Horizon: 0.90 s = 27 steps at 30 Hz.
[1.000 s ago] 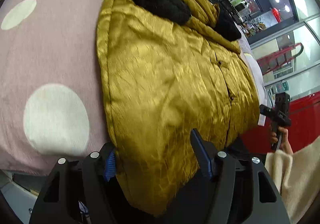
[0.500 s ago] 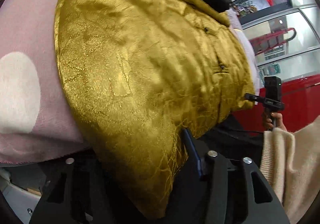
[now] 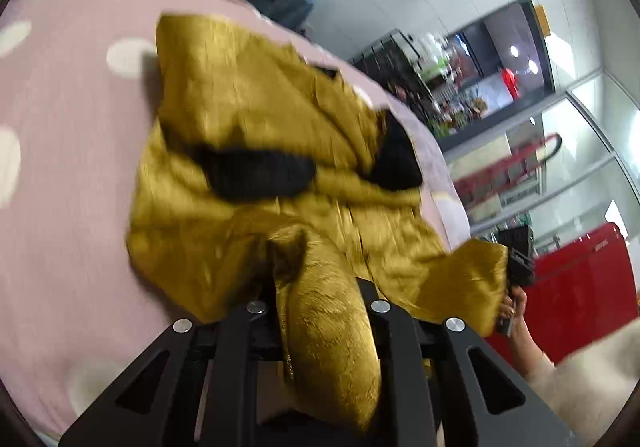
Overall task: Fold large clothes
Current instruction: 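Grasp the jacket side edge with the left tool while the right tool grasps it too, then fold the gripped jacket side over the sleeves with both tools and release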
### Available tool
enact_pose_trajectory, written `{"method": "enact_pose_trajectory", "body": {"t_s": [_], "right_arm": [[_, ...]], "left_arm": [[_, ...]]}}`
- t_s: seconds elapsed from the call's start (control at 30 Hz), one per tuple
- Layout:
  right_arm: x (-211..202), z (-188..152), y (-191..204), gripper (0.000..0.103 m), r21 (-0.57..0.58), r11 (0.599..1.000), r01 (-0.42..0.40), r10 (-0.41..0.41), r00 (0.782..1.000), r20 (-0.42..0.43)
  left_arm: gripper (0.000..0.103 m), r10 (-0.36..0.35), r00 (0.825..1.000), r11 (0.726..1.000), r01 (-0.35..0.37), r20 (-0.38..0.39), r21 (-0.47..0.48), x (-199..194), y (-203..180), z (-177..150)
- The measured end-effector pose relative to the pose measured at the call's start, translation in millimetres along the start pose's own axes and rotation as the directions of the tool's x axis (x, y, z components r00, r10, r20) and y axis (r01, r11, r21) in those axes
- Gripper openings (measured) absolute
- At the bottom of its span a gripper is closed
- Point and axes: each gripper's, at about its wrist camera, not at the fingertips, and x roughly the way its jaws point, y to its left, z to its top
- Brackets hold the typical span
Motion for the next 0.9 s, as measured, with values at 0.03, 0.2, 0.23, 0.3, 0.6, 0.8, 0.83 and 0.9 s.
{"method": "enact_pose_trajectory", "body": {"t_s": [0.03, 0.2, 0.23, 0.3, 0.6, 0.8, 0.83, 0.9], "right_arm": [[-0.6, 16.6, 1.4, 0.016, -0.003, 1.000, -0.013, 0.013, 1.000, 0.021], [13.9, 98.8, 5.1, 0.016, -0.041, 0.999, 0.009, -0.005, 0.994, 0.110], [17.1, 114.8, 3.1, 0.016, -0.031, 0.999, 0.015, -0.011, 0.992, 0.129], [24.6, 148.5, -3.1, 0.016, -0.010, 0.999, 0.032, -0.030, 0.985, 0.170], [92.9, 243.3, -30.2, 0.016, 0.085, 0.978, 0.190, -0.204, 0.956, 0.208], [115.8, 249.2, -69.5, 0.016, 0.218, 0.953, 0.212, -0.255, 0.947, 0.195], [118.2, 246.7, -71.6, 0.016, 0.225, 0.949, 0.220, -0.264, 0.945, 0.192], [121.7, 246.3, -76.9, 0.016, 0.235, 0.942, 0.239, -0.285, 0.941, 0.185]], "left_arm": [[0.015, 0.019, 1.000, 1.000, -0.019, 0.022, 0.006, -0.8, 1.0, 13.9], [0.014, 0.091, 0.989, 0.996, -0.091, 0.119, -0.006, 11.2, 10.4, 97.4], [0.014, 0.113, 0.985, 0.994, -0.112, 0.129, -0.012, 16.2, 13.0, 113.2], [0.014, 0.127, 0.983, 0.992, -0.122, 0.132, -0.042, 28.7, 19.5, 137.3], [0.017, 0.206, 0.973, 0.965, -0.184, 0.106, -0.187, 66.5, 48.9, 209.4], [0.065, 0.113, 0.978, 0.940, -0.047, 0.177, -0.339, 43.7, 71.2, 207.5], [0.075, 0.131, 0.968, 0.938, -0.050, 0.216, -0.344, 30.2, 70.6, 205.5], [0.094, 0.208, 0.924, 0.931, -0.086, 0.321, -0.355, -1.7, 67.3, 201.1]]}}
